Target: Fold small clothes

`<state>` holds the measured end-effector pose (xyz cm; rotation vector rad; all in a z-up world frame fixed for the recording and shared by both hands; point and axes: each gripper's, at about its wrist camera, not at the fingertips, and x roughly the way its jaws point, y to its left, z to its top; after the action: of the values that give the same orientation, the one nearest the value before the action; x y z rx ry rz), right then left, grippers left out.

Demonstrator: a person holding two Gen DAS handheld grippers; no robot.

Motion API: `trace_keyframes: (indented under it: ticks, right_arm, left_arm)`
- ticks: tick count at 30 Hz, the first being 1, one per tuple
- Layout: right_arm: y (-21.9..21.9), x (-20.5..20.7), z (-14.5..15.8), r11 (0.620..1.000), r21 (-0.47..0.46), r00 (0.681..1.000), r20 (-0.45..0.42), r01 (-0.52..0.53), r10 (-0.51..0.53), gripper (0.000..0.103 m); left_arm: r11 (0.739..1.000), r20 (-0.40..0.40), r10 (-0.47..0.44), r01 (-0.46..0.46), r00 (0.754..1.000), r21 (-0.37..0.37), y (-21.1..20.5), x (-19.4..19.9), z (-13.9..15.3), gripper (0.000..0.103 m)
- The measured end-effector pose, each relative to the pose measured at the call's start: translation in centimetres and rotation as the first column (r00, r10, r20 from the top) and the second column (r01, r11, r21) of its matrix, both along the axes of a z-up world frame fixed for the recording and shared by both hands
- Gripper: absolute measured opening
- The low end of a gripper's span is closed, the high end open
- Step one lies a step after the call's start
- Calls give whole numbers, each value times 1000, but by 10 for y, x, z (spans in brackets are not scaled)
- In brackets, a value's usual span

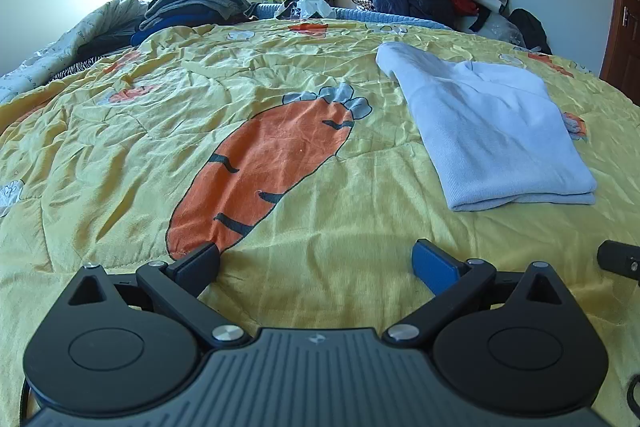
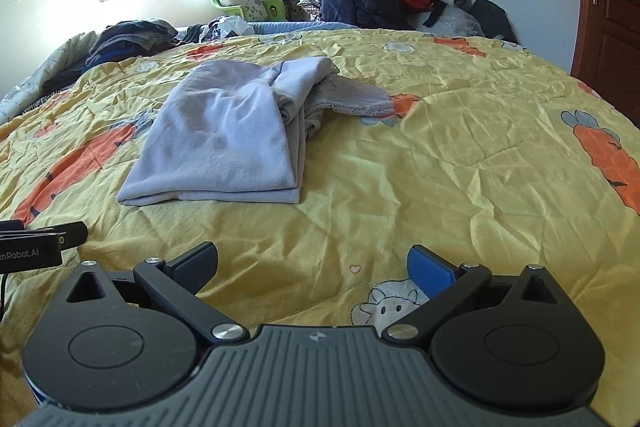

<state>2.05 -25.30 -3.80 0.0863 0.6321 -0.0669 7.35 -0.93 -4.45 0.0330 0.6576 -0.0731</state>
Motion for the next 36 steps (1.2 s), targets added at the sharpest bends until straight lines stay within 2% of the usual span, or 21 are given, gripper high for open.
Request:
trace_keyframes:
  ticks: [36]
  right_arm:
    - [10, 4, -5, 998, -64, 999, -31, 7, -9, 103]
  left_arm:
    - [1000, 0, 0, 0, 1000, -2, 1, 0, 0, 103]
